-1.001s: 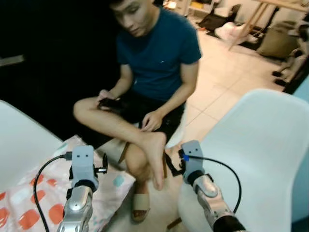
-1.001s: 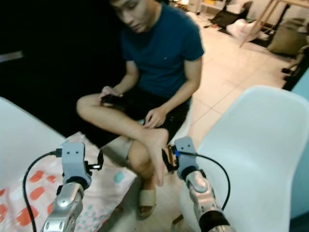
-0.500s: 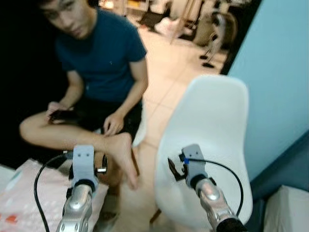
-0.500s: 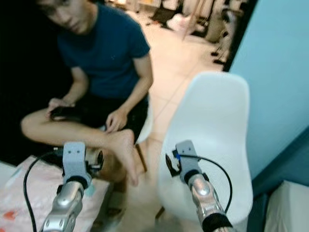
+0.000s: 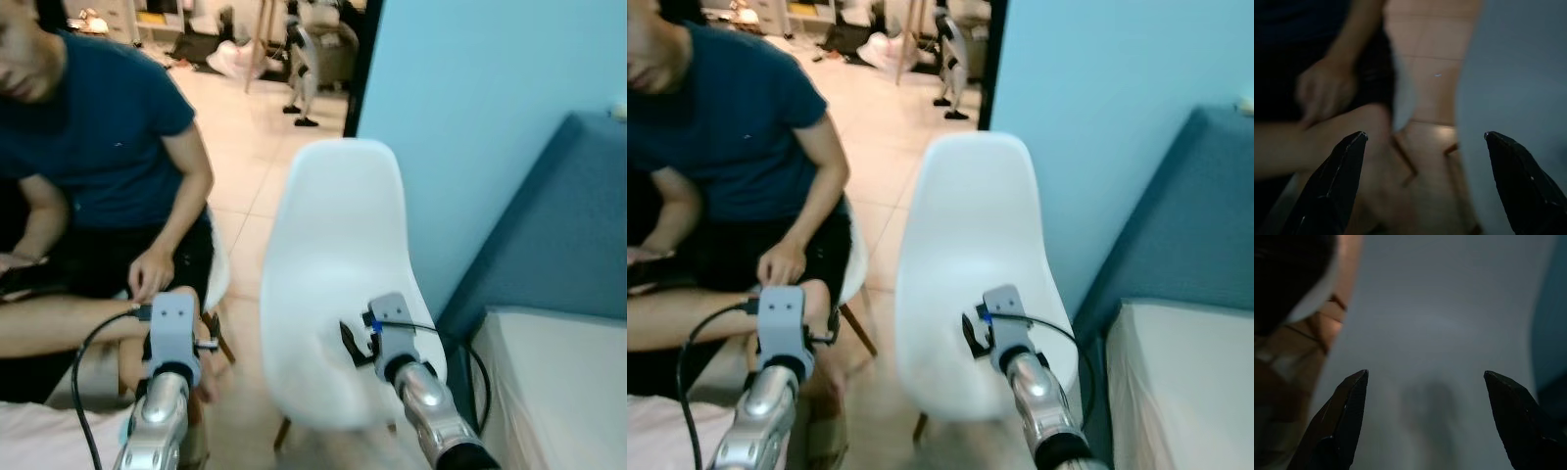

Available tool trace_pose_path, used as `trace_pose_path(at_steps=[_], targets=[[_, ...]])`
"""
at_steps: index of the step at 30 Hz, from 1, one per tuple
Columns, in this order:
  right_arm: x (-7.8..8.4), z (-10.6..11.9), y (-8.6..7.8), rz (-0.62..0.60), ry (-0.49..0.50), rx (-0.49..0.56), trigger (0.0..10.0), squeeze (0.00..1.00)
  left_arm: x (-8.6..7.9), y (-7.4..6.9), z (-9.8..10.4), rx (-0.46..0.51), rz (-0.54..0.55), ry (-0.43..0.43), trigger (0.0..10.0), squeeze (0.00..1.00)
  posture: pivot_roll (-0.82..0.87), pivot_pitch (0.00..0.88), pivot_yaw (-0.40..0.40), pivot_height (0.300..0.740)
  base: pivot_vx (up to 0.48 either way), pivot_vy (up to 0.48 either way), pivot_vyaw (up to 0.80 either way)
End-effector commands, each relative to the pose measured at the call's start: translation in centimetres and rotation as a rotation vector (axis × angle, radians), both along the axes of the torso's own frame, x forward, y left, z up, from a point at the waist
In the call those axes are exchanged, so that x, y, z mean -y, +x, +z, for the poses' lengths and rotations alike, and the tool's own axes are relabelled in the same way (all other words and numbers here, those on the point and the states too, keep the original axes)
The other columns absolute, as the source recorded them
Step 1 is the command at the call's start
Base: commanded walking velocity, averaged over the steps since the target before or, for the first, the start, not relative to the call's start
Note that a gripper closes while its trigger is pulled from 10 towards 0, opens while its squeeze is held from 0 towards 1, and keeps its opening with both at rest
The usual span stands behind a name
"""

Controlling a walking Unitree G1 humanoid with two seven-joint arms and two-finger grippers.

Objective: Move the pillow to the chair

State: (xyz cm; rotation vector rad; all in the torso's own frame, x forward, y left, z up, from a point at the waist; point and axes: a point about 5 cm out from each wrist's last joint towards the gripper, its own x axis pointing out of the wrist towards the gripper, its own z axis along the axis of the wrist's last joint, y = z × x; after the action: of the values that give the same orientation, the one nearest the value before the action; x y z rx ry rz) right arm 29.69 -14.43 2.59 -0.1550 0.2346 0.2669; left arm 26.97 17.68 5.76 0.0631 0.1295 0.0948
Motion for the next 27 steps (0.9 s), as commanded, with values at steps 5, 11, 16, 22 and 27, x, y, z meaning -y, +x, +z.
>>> trace_pose_path(at_steps=[5, 11, 16, 22, 27], targets=[[0.3, -0.1, -0.1, -0.014, -0.006, -0.006, 10.0, 0.0, 0.2, -0.1, -0.3, -0.011, -0.007, 0.01, 10.0, 0.0, 0.06, 0.053, -0.029, 0.74, 0.0, 0.0, -0.8], [0.7, -0.3, -0.3, -0.033, -0.018, -0.015, 10.0, 0.0, 0.6, 0.0, -0.3, -0.01, -0.018, 0.021, 10.0, 0.0, 0.06, 0.06, -0.026, 0.74, 0.0, 0.0, -0.8], [0.8, -0.5, -0.4, -0.039, -0.02, -0.022, 10.0, 0.0, 1.0, 0.1, -0.4, -0.018, -0.044, 0.004, 10.0, 0.0, 0.06, 0.066, -0.022, 0.74, 0.0, 0.0, -0.8], [0.6, -0.4, -0.6, -0.038, -0.025, -0.016, 10.0, 0.0, 0.8, 0.5, -0.3, -0.017, -0.043, 0.012, 10.0, 0.0, 0.04, 0.092, -0.033, 0.74, 0.0, 0.0, -0.8], [0.6, -0.5, -0.6, -0.026, -0.04, -0.019, 10.0, 0.0, 1.0, 0.9, 0.1, -0.007, -0.052, 0.019, 10.0, 0.0, 0.06, 0.101, -0.023, 0.74, 0.0, 0.0, -0.8]])
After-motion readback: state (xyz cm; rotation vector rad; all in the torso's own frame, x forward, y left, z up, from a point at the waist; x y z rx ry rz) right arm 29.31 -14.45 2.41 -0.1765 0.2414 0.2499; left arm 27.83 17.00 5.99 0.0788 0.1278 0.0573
